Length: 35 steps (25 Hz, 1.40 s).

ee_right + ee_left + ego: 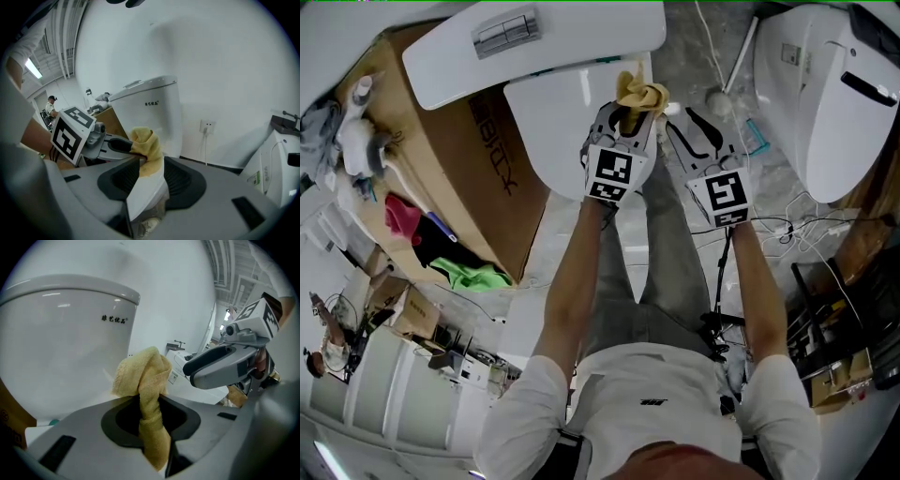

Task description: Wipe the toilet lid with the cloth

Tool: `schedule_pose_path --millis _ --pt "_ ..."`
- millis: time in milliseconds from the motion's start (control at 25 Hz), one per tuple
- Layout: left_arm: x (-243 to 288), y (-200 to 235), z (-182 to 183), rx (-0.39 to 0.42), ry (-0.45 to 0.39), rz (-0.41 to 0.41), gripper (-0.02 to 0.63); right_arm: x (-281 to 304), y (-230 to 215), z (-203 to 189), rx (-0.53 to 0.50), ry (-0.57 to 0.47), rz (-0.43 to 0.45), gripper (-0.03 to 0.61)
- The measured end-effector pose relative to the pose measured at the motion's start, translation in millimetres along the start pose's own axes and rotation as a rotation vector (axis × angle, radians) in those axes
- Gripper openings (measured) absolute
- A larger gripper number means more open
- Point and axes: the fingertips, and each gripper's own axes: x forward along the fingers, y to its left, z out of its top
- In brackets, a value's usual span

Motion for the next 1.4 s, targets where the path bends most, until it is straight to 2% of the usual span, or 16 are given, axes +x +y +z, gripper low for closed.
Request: schedule_pose_path --millis 520,1000,1400 --pt "55 4 -44 -0.028 0.051 -0.026 0.106 39 -21 -47 0.048 0.028 -0.007 0.176" --pt "92 15 -74 -0.085 0.133 -0.041 0.106 68 -36 -51 0.065 0.029 -0.018 0.176" --pt "83 32 -74 -0.159 0.114 -0.007 0.104 74 -26 -51 0.057 0.045 -0.023 0.176"
